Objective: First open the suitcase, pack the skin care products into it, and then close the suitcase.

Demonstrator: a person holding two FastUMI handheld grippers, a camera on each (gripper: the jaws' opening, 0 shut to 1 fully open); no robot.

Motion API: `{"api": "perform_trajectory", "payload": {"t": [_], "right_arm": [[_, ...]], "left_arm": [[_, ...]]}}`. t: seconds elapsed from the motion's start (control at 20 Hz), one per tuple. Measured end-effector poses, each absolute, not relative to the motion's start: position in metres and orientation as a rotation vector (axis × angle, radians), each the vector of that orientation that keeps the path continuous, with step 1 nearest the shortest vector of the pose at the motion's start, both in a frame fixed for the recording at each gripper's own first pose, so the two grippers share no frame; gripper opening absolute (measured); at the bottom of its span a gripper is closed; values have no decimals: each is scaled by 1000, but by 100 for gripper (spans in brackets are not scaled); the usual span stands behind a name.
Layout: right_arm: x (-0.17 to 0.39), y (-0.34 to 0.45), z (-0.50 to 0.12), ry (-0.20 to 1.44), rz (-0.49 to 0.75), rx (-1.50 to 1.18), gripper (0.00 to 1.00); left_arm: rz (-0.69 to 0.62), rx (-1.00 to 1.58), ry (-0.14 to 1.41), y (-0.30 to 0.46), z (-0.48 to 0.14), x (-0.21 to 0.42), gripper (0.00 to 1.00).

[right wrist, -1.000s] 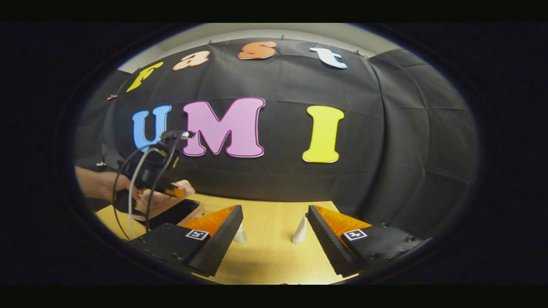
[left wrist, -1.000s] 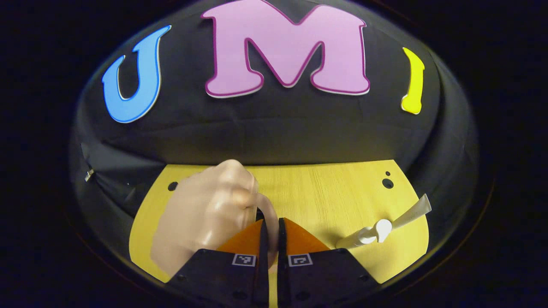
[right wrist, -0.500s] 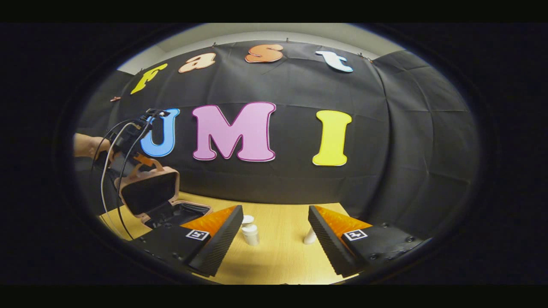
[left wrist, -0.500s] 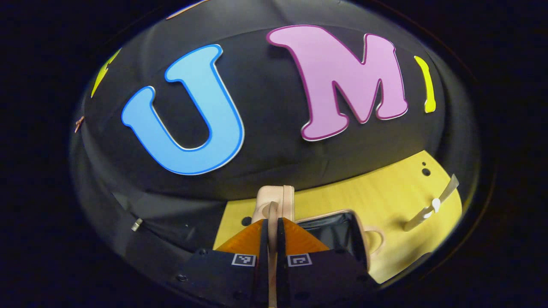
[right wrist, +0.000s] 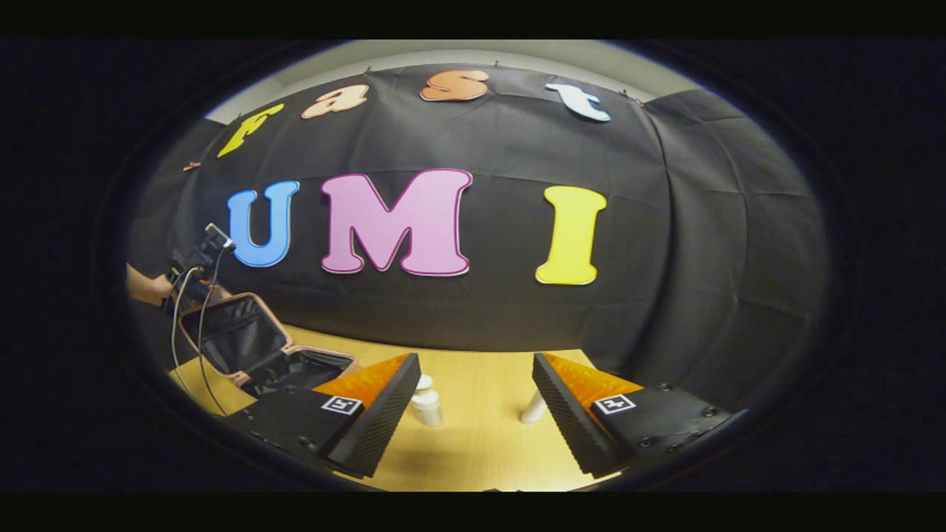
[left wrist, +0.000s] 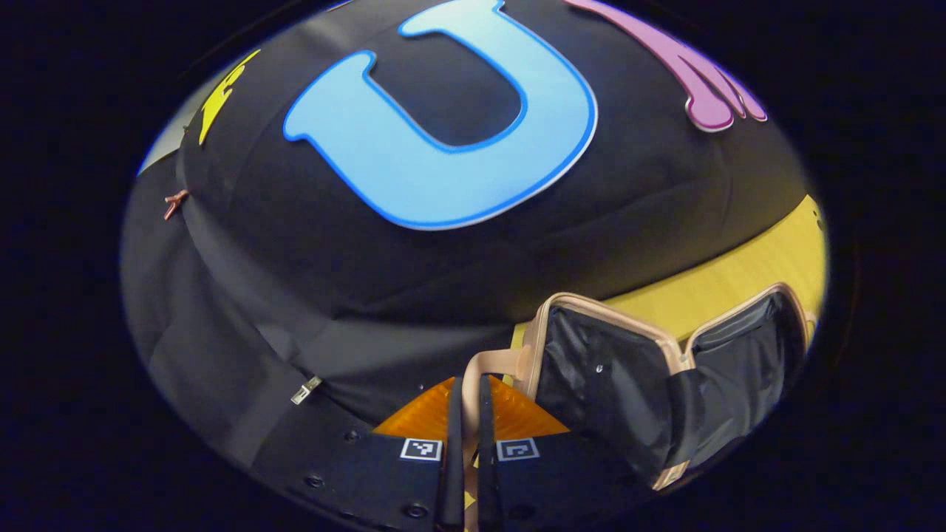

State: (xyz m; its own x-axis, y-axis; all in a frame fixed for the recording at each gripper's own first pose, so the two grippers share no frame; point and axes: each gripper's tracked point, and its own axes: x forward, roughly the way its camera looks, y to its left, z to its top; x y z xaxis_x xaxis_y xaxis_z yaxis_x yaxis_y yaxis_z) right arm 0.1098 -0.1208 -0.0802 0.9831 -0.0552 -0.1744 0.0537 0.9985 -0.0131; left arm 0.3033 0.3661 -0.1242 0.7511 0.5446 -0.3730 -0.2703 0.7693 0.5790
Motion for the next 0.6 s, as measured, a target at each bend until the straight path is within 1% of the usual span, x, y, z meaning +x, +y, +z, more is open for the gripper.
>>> {"api": "perform_trajectory", "payload": {"t": [0.15,0.25,0.3,0.35,0.4,0.45,0.5,0.55,0.6], "right_arm": [[101,-113,-91,153,-68,-64,97],[101,-109,-112,190,-69,-78,97],[100,-105,-124,221,-65,-66,97],[97,-101,-133,247,-65,-49,97],[94,-100,-138,260,-73,-41,100],[91,-98,-139,260,-78,-36,97],[90,-95,-140,252,-73,-46,97],[87,-95,-144,263,-74,-62,97],[86,-97,-146,264,-75,-75,97]], "left_arm": [[508,465,635,420,-187,303,13],[511,436,699,444,-226,305,14],[505,441,730,451,-235,308,16],[499,438,755,453,-238,310,17],[502,438,760,452,-238,309,19],[535,445,743,455,-232,309,20],[528,419,720,450,-233,312,24],[511,391,701,442,-230,310,22],[500,374,685,434,-228,310,29]]}}
